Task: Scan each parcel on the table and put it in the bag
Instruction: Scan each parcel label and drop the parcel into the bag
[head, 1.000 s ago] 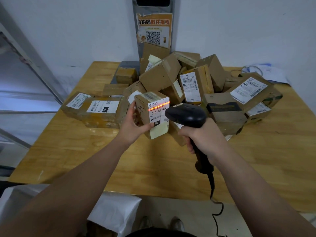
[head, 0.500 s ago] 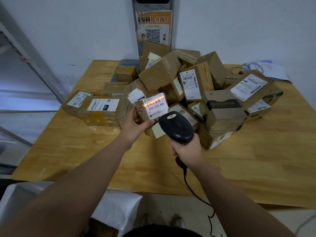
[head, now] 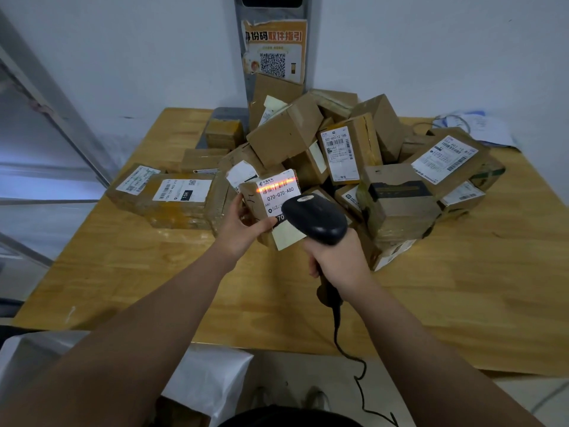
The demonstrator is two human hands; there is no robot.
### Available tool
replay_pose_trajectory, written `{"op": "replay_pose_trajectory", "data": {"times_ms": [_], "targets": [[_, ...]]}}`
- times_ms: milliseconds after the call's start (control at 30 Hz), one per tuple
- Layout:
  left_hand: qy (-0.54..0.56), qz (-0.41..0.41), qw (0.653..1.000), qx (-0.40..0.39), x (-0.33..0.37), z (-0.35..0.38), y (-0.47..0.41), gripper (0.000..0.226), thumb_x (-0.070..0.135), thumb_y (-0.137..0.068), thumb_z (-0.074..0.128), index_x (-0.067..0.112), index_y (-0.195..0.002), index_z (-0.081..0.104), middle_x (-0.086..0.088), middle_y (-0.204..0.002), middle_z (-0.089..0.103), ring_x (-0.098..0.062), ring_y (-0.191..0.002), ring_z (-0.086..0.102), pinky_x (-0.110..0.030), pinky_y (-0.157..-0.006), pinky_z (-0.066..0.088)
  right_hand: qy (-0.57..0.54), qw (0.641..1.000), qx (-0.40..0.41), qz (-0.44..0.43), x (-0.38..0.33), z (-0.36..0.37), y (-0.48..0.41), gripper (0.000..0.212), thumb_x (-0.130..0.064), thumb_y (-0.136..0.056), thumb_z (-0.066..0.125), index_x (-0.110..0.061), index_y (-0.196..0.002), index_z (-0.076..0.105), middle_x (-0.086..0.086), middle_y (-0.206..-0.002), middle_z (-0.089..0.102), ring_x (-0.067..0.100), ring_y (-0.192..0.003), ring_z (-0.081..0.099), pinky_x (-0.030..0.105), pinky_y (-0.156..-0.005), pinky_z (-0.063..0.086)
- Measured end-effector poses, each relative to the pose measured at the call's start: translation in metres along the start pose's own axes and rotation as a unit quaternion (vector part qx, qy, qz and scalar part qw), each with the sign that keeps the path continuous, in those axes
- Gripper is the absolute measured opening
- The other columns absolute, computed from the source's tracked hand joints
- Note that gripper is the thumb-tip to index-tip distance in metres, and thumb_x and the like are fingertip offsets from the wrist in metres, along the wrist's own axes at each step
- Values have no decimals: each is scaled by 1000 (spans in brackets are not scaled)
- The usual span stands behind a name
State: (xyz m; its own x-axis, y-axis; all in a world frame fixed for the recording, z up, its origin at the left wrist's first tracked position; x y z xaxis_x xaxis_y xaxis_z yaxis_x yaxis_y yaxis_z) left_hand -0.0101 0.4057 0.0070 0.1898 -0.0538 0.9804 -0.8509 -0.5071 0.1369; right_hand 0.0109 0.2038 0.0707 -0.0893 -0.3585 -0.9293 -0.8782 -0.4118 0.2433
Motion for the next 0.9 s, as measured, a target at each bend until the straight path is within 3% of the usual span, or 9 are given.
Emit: {"op": "replay_pose_trajectory", "data": {"times_ms": [100,167,233,333,567,767,900], "targets": [[-8,16,1000,6,4,3,0,75,21,-77,80,42,-133,34,15,-116,58,-7,-111,56,-28,-86,51,10,1000,-27,7,-20,-10,-6,17,-10,-80,66,-3,-65,64,7,-50,61,17,-45,59,29,-54,51],[-18,24,1000,7,6,5,-1,73,22,-76,81,38,-132,36,17,-113,58,-4,-108,56,-24,-82,50,40,998,-39,7,-33,-20,-7,12,-13,-82,68,-2,-76,68,8,-55,66,19,-49,64,28,-54,53],[-25,31,999,11,7,6,-4,82,23,-74,83,29,-141,36,12,-118,59,-7,-110,57,-26,-85,51,62,996,-60,14,-42,-29,-6,12,-14,-83,68,-3,-83,69,10,-61,69,22,-53,66,27,-55,55],[-28,38,999,7,10,10,-8,97,25,-71,85,29,-149,27,6,-128,55,-11,-117,54,-35,-93,53,92,993,-74,27,-50,-38,-5,13,-16,-84,69,-5,-90,68,11,-66,71,23,-58,69,28,-56,56],[-46,53,998,-1,18,18,-10,102,30,-67,87,32,-148,25,4,-137,48,-19,-125,49,-47,-100,49,137,989,-12,45,-63,-57,-6,15,-20,-81,71,-6,-83,68,7,-66,66,21,-60,65,32,-64,55],[-73,66,995,-2,24,21,-7,100,25,-72,84,28,-150,22,5,-141,45,-18,-129,44,-45,-103,46,143,988,-16,65,-77,-66,3,14,-16,-84,68,-5,-77,64,4,-55,60,17,-52,59,26,-56,51],[-82,69,994,-5,30,24,-2,95,20,-74,82,27,-149,23,14,-125,42,-11,-124,42,-36,-101,45,134,989,-23,64,-88,-70,4,14,-16,-85,67,-3,-86,63,9,-65,60,21,-59,59,30,-61,52]]}}
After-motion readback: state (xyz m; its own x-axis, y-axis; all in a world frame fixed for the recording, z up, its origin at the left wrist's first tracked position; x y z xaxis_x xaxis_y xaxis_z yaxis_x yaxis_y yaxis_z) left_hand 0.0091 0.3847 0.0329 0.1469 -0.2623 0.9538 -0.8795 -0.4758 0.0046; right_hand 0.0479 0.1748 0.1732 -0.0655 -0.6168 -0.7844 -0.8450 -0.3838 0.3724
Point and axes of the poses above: each hand's wrist, its own y-axis away from the middle knuckle, its own z-axis out of the palm, x = y × z, the point moved 5 cm from there along -y, towards the middle knuckle
